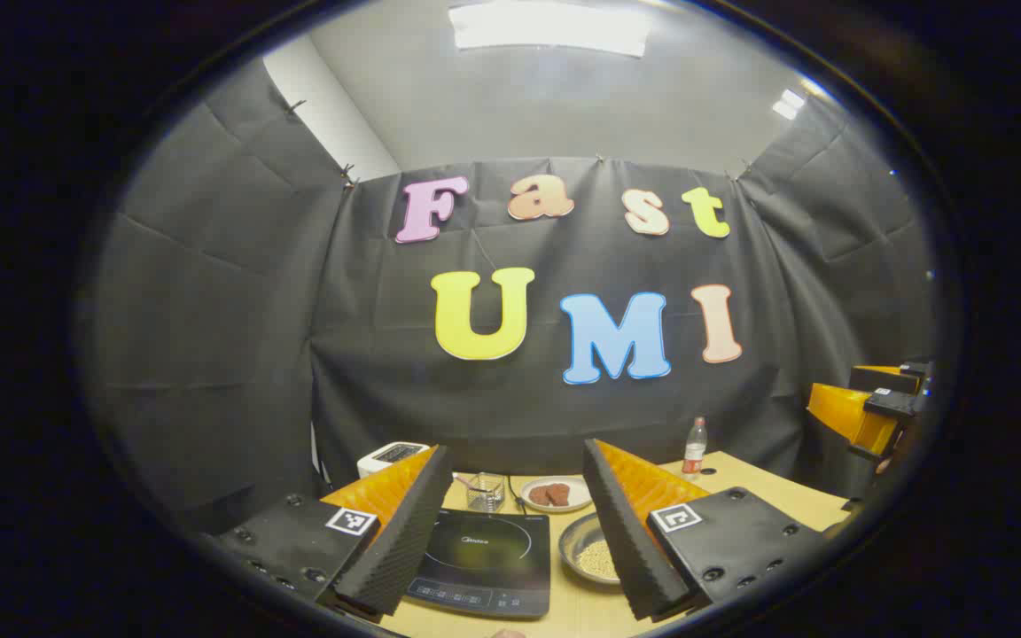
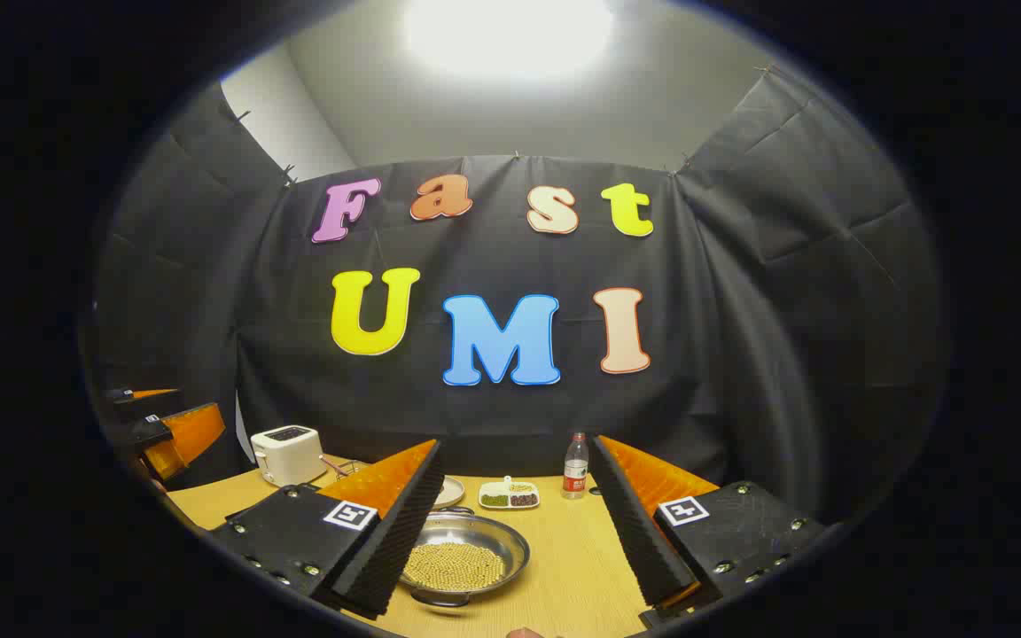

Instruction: First push the handle of the pot to place it horizontally, then grasp the pot with both hands and set it on the induction cooktop.

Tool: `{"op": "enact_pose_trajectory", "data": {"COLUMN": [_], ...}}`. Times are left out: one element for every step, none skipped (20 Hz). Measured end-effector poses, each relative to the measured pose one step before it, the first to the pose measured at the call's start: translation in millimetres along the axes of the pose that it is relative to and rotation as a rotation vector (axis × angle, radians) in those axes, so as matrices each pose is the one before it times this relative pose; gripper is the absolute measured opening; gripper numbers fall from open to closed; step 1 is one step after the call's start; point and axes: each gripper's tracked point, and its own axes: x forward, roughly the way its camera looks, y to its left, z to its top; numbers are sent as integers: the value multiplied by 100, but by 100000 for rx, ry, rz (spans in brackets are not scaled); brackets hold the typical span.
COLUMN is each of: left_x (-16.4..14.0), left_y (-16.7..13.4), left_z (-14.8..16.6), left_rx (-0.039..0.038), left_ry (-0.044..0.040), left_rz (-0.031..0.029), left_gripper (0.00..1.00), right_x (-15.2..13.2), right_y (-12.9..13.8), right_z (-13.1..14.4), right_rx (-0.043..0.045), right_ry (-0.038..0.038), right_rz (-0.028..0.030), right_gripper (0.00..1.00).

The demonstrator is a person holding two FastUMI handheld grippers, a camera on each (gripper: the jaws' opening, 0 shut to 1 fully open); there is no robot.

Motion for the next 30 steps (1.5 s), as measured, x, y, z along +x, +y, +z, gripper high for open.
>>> {"op": "enact_pose_trajectory", "data": {"left_x": [85, -51, 37, 50, 52, -9, 41, 98, -9, -159, 2, -55, 33, 12, -47, 50, 4, 16, 53, 12, 42, 32, -38, 24, 50, -5, 39, 96, -12, -27], "left_y": [-3, -30, 44, 43, 42, 32, -36, -85, -69, -60, 58, -6, -40, -126, -37, -28, -97, -74, -144, 5, -45, 33, 74, -20, 18, 34, -11, -22, -87, -22], "left_z": [-148, -38, -72, 133, -2, 187, 10, 114, 30, 134, 60, 72, -60, -56, -24, 85, -76, 91, -41, 98, -35, 88, -135, -39, 27, 108, 39, 111, 38, 64], "left_rx": [-22, 106, 93, 58, 37, 139, 106, 85, 122, 124, 116, -53, -116, -94, -5, 83, 72, 54, 143, 345, 285, 107, -105, -67, 15, 16, -37, 94, 216, 206], "left_ry": [231, 100, -6, -108, -135, -183, -257, -146, -59, -173, -182, -151, -67, 242, 19, 107, 49, -67, -76, -165, -98, -9, 74, 218, 96, -21, -185, -141, -191, -136], "left_rz": [78, 137, 141, 188, 101, 227, 103, 71, -23, 74, 256, 94, 54, -83, 97, 71, -1, 6, -124, 54, -28, 166, 214, 191, 218, 304, 172, 175, 77, 49], "left_gripper": [97, 97, 96, 96, 96, 96, 96, 96, 96, 96, 96, 96, 97, 97, 97, 97, 96, 99, 96, 96, 97, 96, 96, 96, 96, 99, 99, 96, 96, 96], "right_x": [24, 128, 142, 37, -8, 23, 10, 85, 97, 71, 92, 65, 22, 8, 1, 88, 69, 1, -9, 74, 71, 73, 55, 33, 92, 167, 29, 26, 51, 120], "right_y": [-61, -97, 55, -40, -94, -64, -102, -152, -98, -39, -156, -125, -261, -144, -35, -48, -123, -54, -9, -84, -69, -73, -82, -93, -22, -66, 13, -6, 115, -394], "right_z": [-89, -71, -52, 5, 38, 120, -2, 175, 100, 178, 15, 55, -117, 1, -29, 30, -95, -74, -30, 28, 86, -36, 49, -31, -8, -63, -25, -120, 59, 108], "right_rx": [167, -16, -170, -148, 4, 113, 143, 275, 385, 242, -79, -321, -301, -38, 181, 246, 57, -131, -299, -203, -130, 1, 54, 106, 173, 295, 418, 164, 83, -224], "right_ry": [250, 159, 176, 66, -79, -96, -201, -218, -357, -467, -310, -57, 109, 291, 232, 101, 180, 80, 8, -103, -211, -210, -241, 112, 267, 195, 438, 436, -37, -298], "right_rz": [-108, 114, 81, 56, -7, -25, -50, -406, -269, -244, -165, -144, -283, -80, -268, -23, -9, 155, 238, 91, 9, 6, 110, -55, 181, 4, 527, 225, 908, -1231], "right_gripper": [99, 99, 99, 99, 99, 99, 99, 99, 99, 99, 99, 99, 99, 100, 100, 99, 99, 99, 99, 99, 99, 99, 99, 99, 99, 99, 86, 87, 86, 86]}}
